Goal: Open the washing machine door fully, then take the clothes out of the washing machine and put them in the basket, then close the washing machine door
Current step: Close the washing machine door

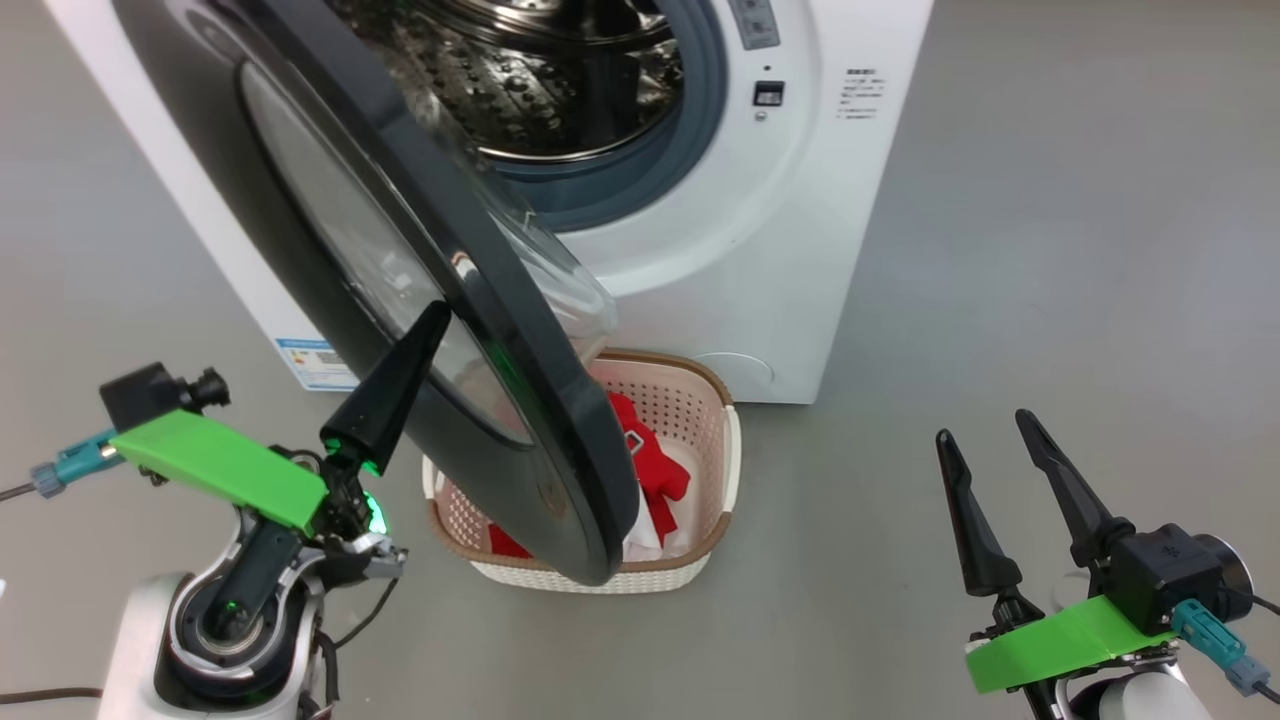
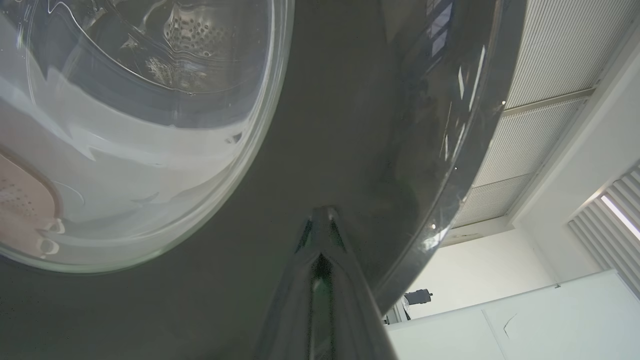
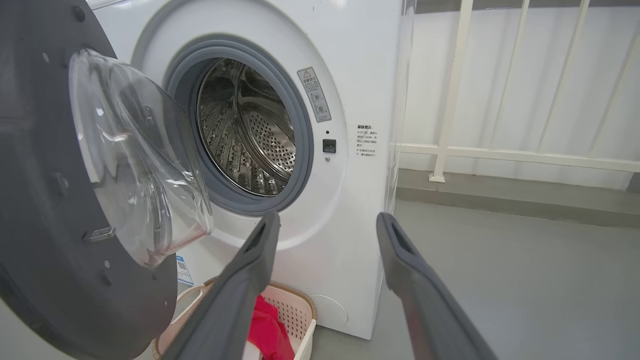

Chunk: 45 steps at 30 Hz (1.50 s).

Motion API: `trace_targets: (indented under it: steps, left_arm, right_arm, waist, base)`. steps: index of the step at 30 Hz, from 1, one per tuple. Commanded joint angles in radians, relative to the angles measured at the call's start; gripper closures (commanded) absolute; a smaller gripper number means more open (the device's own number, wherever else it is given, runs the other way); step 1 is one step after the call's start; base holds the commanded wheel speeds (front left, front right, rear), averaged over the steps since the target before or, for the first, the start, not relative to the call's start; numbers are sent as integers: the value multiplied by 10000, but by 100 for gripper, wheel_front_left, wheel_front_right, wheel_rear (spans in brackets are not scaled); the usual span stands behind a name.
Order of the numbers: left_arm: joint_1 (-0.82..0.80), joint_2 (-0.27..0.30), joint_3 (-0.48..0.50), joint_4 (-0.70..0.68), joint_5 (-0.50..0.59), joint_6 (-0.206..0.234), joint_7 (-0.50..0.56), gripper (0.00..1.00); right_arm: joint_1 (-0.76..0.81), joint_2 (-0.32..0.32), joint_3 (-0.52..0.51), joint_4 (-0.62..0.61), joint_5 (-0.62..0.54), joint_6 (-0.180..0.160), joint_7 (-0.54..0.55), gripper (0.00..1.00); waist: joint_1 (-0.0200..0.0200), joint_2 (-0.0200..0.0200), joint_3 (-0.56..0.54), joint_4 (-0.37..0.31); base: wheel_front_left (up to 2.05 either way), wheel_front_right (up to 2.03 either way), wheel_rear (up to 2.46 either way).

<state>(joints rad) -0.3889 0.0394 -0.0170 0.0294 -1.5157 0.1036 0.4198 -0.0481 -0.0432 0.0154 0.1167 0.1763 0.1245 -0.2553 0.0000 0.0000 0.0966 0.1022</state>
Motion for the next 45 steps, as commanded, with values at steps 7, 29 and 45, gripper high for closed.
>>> trace_targets:
  steps: [7,29,45]
  left_arm:
    - [-542,109,119,62,-132,-201,-296,100]
    - [-1564,108,-394,866,-575,-644,-1436,100]
    - [-2777,108,-602,1918,-543,-1037,-2510,100]
  right_arm:
    - [-395,-70,232,-241,96,62,-65,0]
    - [-573,-70,239,-229,256,62,-65,0]
    - [-737,-70,366,-259,228,62,-65,0]
  waist:
    - [0,0,131,-501]
    - [0,0,425,-1336]
    - [0,0,900,-1829]
  base:
    - [0,0,0]
    - [0,0,0]
    - [0,0,0]
